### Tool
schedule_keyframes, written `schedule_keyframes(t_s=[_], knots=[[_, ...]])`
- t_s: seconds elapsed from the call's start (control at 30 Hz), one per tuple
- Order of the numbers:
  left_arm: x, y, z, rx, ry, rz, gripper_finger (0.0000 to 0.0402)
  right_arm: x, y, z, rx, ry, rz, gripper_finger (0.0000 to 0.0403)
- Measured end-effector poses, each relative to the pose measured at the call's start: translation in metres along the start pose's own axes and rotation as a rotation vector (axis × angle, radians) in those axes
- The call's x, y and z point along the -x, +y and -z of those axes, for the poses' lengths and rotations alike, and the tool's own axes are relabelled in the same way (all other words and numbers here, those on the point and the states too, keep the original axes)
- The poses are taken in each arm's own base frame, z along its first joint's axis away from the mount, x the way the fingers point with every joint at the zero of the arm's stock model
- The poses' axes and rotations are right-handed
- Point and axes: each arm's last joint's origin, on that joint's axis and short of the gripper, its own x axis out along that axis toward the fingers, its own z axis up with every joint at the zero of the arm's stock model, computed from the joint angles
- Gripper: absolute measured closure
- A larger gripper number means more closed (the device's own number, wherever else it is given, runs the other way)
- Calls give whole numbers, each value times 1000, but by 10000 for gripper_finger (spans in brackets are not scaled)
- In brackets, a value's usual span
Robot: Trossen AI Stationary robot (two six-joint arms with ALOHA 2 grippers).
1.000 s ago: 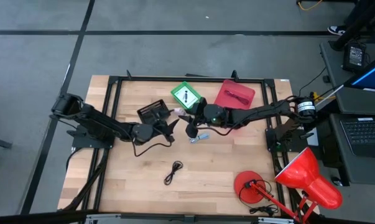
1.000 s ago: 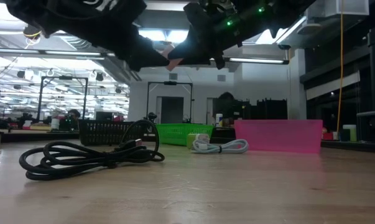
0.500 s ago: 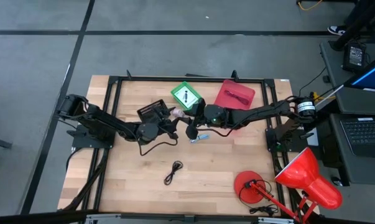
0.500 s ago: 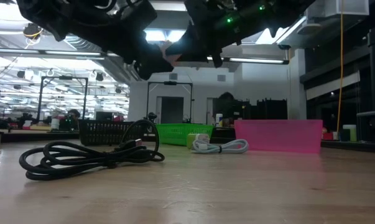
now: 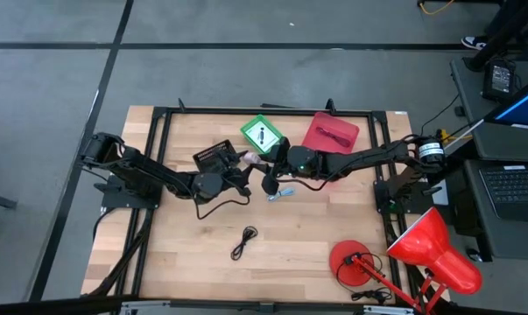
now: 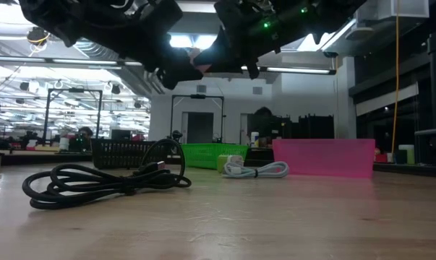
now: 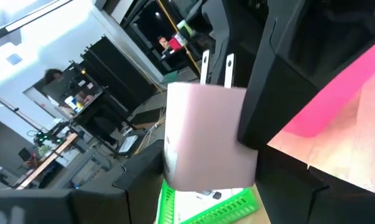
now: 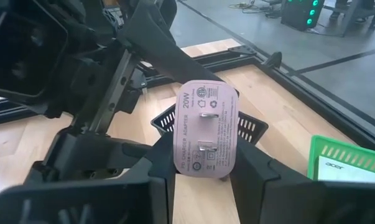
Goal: Pick and place items into bin
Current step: Put the pink charger adapter into the black bin
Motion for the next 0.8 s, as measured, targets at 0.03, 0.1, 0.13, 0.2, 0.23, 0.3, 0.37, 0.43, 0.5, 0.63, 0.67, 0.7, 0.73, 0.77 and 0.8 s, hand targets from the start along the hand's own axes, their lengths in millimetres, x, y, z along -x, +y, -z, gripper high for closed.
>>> schedule_keyframes(t_s=[0.03, 0.1, 0.13, 0.2, 0.23, 0.3, 0.37, 0.43, 0.5, 0.63, 0.67, 0.7, 0.73, 0.77, 0.8], knots=[[0, 0, 0, 1, -4, 7, 176, 0, 0, 0, 2, 1, 0, 312], [0, 0, 0, 1, -9, 17, 176, 0, 0, 0, 5, 2, 1, 312], [0, 0, 0, 1, -9, 16, 176, 0, 0, 0, 5, 2, 0, 312], [0, 0, 0, 2, -10, 18, 176, 0, 0, 0, 6, 2, 0, 312], [0, 0, 0, 2, -10, 18, 176, 0, 0, 0, 7, 2, 0, 312], [0, 0, 0, 2, -10, 19, 178, 0, 0, 0, 7, 2, 0, 312], [0, 0, 0, 1, -10, 19, 185, 0, 0, 0, 9, 2, 0, 312], [0, 0, 0, 0, -10, 19, 195, 0, 0, 0, 11, 3, 0, 312], [0, 0, 0, 0, -10, 19, 202, 0, 0, 0, 12, 3, 0, 312], [0, 0, 0, -1, -6, 12, 202, 0, 0, 0, 18, 2, 0, 312], [0, 0, 0, -1, -6, 11, 202, 0, 0, 0, 18, 1, 0, 312], [0, 0, 0, -1, -6, 11, 202, 0, 0, 0, 18, 1, 0, 312], [0, 0, 0, -1, -6, 11, 202, 0, 0, 0, 18, 2, 0, 312], [0, 0, 0, -1, -6, 10, 202, 0, 0, 0, 18, 1, -1, 312], [0, 0, 0, -1, -5, 9, 202, 0, 0, 0, 19, 1, -1, 312]])
